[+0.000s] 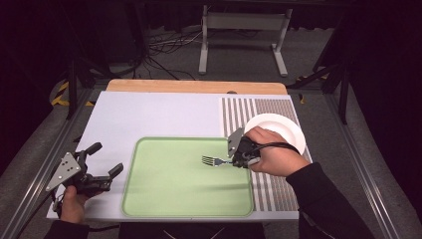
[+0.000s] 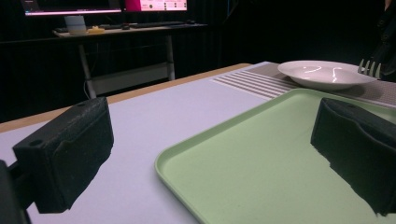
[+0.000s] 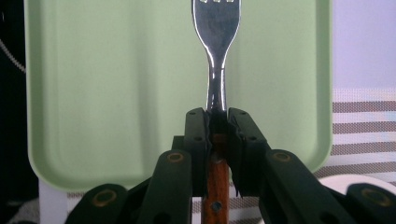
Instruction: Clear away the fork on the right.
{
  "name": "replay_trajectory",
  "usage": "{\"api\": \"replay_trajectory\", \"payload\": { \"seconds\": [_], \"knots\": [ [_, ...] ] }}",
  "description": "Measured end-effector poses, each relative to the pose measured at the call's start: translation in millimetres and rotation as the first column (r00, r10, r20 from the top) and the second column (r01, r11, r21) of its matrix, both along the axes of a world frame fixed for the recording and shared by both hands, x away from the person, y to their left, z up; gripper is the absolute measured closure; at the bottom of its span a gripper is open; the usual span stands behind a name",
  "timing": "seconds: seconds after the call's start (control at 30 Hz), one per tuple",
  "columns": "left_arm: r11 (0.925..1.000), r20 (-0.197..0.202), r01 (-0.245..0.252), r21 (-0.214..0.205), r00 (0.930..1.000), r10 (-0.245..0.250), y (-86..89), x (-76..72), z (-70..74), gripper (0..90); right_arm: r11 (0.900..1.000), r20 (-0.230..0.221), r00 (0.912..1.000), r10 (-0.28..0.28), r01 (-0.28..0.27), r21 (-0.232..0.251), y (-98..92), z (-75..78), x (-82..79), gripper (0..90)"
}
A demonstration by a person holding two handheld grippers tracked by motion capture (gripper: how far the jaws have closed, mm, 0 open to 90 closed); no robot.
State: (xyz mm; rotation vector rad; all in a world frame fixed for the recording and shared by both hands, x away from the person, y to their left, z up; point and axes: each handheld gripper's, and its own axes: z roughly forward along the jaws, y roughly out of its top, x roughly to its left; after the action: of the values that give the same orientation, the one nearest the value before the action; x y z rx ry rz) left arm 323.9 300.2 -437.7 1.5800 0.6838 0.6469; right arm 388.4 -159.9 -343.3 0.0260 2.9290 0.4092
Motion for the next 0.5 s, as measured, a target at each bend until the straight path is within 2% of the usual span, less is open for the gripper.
{"api": "replay_trajectory", "payload": {
  "seconds": [0.07, 0.13, 0.17, 0.23, 0.27, 0.3, 0.4, 0.5],
  "knots": [
    [1.0, 0.001, -0.001, 0.0, 1.0, 0.001, 0.1, 0.0, 0.0, 0.1, 0.9993, -0.006, 0.9995, -0.03, 0.03, 0.02, 4.3, 0.7, -0.8, 78.6],
    [1.0, 0.001, 0.0, 0.0, 1.0, 0.0, 0.1, 0.0, 0.1, 0.0, 0.9912, -0.032, 0.9919, -0.123, 0.124, 0.046, 9.1, 1.4, -3.2, 78.6],
    [1.0, 0.001, 0.0, 0.0, 1.0, 0.0, 0.1, 0.0, 0.1, 0.1, 0.9865, -0.033, 0.9884, -0.149, 0.15, 0.065, 11.0, 1.5, -3.5, 78.6],
    [1.0, 0.001, 0.0, 0.001, 1.0, 0.0, 0.0, 0.0, 0.1, 0.0, 0.9838, -0.033, 0.9856, -0.166, 0.168, 0.064, 12.1, 1.6, -4.1, 78.6],
    [1.0, 0.001, 0.001, 0.003, 1.0, -0.001, 0.0, 0.1, 0.1, 0.0, 0.979, -0.036, 0.9808, -0.192, 0.194, 0.063, 13.8, 2.0, -4.4, 78.6],
    [1.0, 0.001, 0.002, 0.003, 1.0, -0.002, 0.0, 0.1, 0.1, 0.1, 0.9676, -0.04, 0.9701, -0.239, 0.242, 0.073, 16.0, 2.1, -5.2, 78.6],
    [1.0, 0.002, 0.002, 0.002, 1.0, -0.002, 0.1, 0.0, 0.2, 0.1, 0.9478, -0.052, 0.9521, -0.301, 0.305, 0.093, 18.2, 2.1, -5.8, 78.6],
    [1.0, 0.002, 0.001, 0.003, 1.0, -0.001, 0.1, 0.0, 0.2, 0.1, 0.9026, -0.094, 0.9107, -0.402, 0.412, 0.126, 20.6, 2.6, -7.0, 78.6]
  ]
}}
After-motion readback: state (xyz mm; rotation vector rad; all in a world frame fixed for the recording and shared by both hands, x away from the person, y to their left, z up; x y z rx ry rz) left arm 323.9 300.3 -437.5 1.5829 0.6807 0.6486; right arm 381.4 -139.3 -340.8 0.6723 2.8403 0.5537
